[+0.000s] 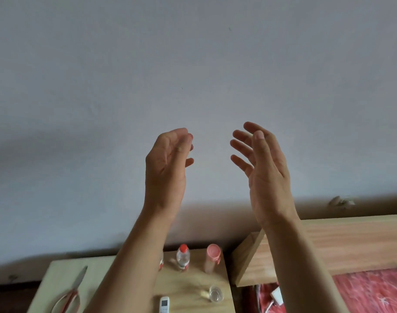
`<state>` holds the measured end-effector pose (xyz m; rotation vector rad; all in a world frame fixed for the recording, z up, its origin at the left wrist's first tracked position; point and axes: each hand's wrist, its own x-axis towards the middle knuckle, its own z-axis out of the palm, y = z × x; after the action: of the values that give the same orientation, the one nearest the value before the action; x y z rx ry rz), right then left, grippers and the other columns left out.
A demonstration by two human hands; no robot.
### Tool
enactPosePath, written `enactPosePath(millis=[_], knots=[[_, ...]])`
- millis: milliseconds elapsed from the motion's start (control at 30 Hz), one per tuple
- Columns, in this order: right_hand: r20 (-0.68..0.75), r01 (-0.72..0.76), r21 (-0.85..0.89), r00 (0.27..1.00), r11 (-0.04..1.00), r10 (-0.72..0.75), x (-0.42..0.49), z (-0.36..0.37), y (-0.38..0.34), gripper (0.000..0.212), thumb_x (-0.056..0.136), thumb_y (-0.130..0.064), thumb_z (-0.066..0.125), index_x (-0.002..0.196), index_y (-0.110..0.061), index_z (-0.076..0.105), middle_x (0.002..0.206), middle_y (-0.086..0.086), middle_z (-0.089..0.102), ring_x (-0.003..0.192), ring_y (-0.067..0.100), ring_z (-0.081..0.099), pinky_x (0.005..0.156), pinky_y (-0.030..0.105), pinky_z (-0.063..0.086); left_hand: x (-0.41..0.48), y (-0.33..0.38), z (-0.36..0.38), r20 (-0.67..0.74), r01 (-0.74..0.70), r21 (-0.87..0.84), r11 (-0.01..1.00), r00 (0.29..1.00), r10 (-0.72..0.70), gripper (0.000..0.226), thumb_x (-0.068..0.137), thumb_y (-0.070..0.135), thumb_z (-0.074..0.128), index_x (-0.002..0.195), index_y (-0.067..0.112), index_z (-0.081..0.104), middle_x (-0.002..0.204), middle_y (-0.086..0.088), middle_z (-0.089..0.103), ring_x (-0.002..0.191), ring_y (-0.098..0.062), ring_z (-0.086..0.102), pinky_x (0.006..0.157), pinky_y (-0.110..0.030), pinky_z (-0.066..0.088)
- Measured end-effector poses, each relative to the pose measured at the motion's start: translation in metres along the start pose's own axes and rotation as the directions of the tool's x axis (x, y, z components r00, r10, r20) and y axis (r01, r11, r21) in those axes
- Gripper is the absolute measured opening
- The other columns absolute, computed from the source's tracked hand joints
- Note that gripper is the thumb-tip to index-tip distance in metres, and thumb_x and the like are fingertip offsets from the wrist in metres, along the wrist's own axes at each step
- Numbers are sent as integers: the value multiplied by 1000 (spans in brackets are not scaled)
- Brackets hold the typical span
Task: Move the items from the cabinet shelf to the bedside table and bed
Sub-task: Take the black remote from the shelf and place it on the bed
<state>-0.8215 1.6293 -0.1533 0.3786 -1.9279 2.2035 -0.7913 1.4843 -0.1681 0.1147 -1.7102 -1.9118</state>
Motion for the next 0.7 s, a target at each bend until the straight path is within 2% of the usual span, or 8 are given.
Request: enactPosePath(millis=[133, 300, 433, 533, 700], knots=[[64, 18, 55, 998, 998, -21, 1, 6, -4, 39, 95, -46, 43, 124, -27, 61, 123, -3, 70, 117, 11, 67, 103, 41, 52, -7, 16, -5, -77, -33, 11, 999, 996, 34, 37, 91, 40, 51, 116, 17, 65, 112, 3, 73, 106, -12, 69, 85, -31, 59], [217, 4, 109, 976, 994, -27, 6, 12, -12, 41, 96, -44, 43, 125, -23, 62, 123, -4, 71, 116, 11, 67, 103, 43, 53, -20, 32, -13, -202, -92, 63, 994, 974, 103, 34, 93, 37, 51, 113, 16, 66, 113, -2, 73, 108, -18, 69, 89, -37, 59], [333, -26, 180, 942, 983, -36, 4, 14, -17, 39, 97, -43, 43, 123, -22, 63, 123, -3, 71, 117, 13, 67, 104, 44, 52, -37, 44, -18, -289, -120, 106, 987, 946, 146, 25, 92, 35, 53, 105, 21, 69, 111, -4, 73, 106, -20, 70, 89, -39, 58], [417, -58, 251, 907, 966, -54, -6, 20, -18, 36, 98, -39, 43, 122, -21, 64, 122, 0, 72, 118, 16, 67, 104, 45, 52, -59, 54, -26, -382, -124, 146, 982, 908, 172, 23, 92, 34, 54, 104, 21, 69, 110, -2, 74, 106, -19, 70, 90, -38, 58], [560, -135, 337, 824, 932, -83, -40, 46, -20, 33, 100, -35, 43, 119, -21, 65, 120, 2, 72, 118, 19, 66, 102, 44, 52, -109, 74, -51, -571, -89, 219, 972, 796, 202, 20, 99, 26, 57, 110, 13, 67, 110, -3, 74, 105, -17, 70, 95, -42, 57]])
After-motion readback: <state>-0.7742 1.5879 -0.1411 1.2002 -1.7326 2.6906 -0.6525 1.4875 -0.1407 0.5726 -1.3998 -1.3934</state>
